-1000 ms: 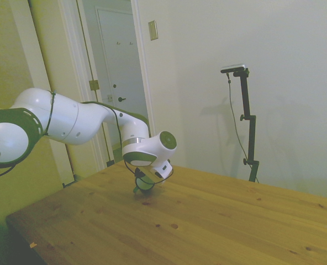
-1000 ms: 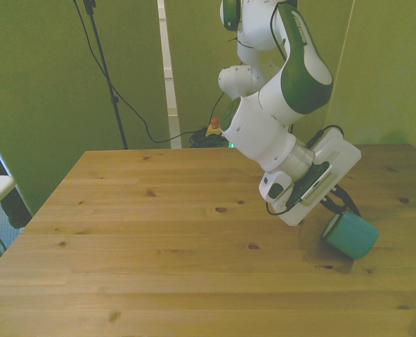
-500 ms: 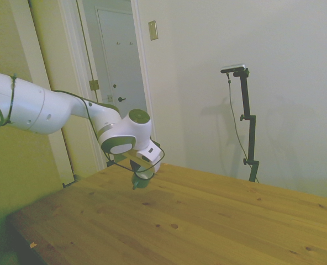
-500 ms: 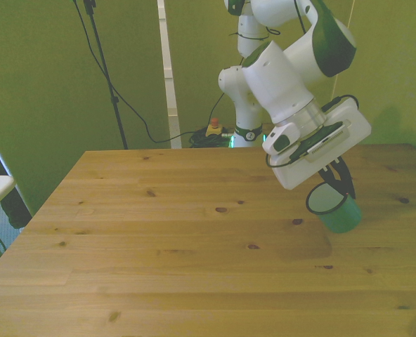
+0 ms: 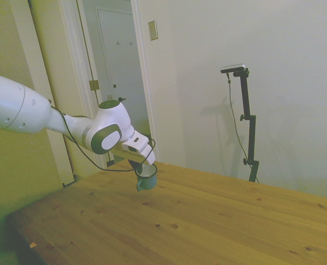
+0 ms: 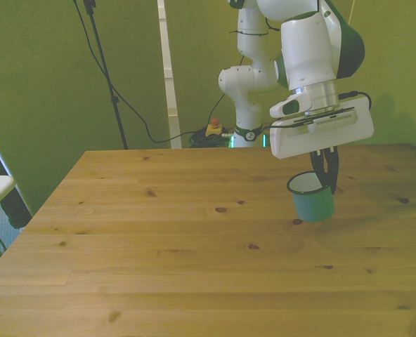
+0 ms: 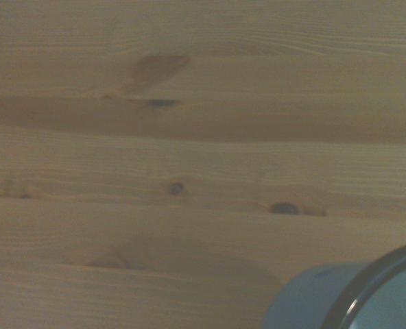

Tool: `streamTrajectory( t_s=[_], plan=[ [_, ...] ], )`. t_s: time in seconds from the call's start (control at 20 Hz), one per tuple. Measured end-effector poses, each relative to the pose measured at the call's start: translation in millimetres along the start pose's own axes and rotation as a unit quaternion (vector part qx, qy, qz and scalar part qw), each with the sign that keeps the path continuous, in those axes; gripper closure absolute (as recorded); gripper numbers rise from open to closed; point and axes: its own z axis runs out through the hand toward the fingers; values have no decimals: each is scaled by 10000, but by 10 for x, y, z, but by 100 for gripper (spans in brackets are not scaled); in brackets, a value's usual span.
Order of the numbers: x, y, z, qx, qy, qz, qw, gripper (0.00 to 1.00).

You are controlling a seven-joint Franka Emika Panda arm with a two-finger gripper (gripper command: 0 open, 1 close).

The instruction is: Flip the mug upright

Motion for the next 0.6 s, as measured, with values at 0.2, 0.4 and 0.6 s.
streamTrajectory(
  t_s=[0.2,0.4,0.6],
  plan=[
    [9,119,141,-370,129,-46,9992,100],
    [143,331,314,-688,160,-56,9975,100],
    [208,418,439,-793,125,5,9968,100]
  ],
)
